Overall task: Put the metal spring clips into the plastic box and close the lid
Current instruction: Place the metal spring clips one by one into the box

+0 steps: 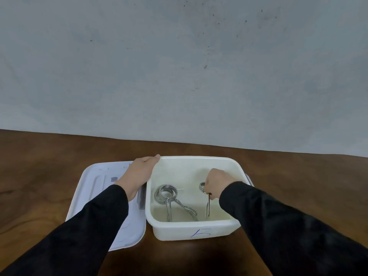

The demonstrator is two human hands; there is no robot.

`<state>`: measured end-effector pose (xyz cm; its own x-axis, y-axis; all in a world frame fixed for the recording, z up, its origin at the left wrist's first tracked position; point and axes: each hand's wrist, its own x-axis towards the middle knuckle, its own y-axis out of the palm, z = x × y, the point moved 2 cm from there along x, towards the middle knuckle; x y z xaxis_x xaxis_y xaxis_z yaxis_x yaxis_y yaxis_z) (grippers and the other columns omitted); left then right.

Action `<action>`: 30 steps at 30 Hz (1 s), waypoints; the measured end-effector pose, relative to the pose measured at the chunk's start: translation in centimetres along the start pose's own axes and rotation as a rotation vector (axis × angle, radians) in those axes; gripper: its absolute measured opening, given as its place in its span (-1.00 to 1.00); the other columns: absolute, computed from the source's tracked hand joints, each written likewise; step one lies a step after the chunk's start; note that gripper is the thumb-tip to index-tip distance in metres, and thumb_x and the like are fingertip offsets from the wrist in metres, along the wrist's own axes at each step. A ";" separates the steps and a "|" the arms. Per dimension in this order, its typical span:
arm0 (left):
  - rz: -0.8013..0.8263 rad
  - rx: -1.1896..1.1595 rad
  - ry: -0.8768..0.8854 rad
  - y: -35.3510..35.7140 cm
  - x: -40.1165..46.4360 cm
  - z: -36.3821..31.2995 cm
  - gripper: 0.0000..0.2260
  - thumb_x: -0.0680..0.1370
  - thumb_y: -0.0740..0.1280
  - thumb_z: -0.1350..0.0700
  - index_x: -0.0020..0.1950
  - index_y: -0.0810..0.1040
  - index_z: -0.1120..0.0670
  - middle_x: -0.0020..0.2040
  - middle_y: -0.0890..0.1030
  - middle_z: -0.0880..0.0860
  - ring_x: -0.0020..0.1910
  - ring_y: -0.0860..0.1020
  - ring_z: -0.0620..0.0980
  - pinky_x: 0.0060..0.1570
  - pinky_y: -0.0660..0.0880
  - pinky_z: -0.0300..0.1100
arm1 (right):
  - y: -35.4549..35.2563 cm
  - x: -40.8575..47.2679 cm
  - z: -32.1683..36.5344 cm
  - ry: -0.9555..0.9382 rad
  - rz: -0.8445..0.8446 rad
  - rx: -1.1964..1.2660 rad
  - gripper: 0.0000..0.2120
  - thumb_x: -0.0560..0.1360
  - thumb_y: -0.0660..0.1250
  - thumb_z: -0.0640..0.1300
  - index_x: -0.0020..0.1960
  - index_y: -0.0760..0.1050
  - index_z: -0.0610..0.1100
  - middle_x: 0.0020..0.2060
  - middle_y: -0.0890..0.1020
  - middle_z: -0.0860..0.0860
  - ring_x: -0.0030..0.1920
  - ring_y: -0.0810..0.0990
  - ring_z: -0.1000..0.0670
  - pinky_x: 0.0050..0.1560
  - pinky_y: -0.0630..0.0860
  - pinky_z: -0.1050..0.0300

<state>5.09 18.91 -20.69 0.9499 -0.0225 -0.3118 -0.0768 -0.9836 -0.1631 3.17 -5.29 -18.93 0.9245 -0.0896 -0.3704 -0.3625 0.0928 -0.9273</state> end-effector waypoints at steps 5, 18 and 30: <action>-0.015 0.009 -0.012 0.0 -0.1 0.0 -0.57 0.61 0.31 -0.22 0.28 0.69 0.05 0.27 0.69 0.00 0.31 0.59 0.06 0.43 0.42 0.06 | 1.9 1.5 0.1 -0.018 0.102 -0.054 -0.70 0.55 0.33 -0.16 0.24 0.55 -0.25 -0.01 0.58 -0.16 0.15 0.60 -0.18 0.09 0.47 0.06; -0.043 0.032 0.044 0.4 0.2 -0.2 -0.75 0.66 0.33 -0.11 -0.14 0.66 -0.05 -0.11 0.67 -0.14 0.00 0.62 -0.05 0.25 0.48 -0.01 | -9.9 -2.4 -10.3 -0.011 -0.484 0.690 -0.63 0.59 0.24 0.07 -0.20 0.59 -0.17 -0.45 0.57 -0.04 -0.45 0.54 -0.03 -0.24 0.57 0.05; -0.053 0.021 0.034 0.7 0.0 -0.6 -0.78 0.63 0.35 -0.15 -0.01 0.70 -0.04 -0.02 0.74 -0.04 0.04 0.68 0.01 0.17 0.54 -0.03 | 4.0 -0.5 -15.3 0.214 0.202 0.197 -0.63 0.43 0.51 -0.03 0.20 0.59 -0.10 0.03 0.70 -0.06 0.05 0.68 -0.09 0.15 0.62 -0.05</action>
<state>5.23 18.16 -20.27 0.9624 0.0228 -0.2706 -0.0326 -0.9796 -0.1983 -0.49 -20.02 -23.26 0.7834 -0.2536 -0.5675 -0.4867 0.3176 -0.8138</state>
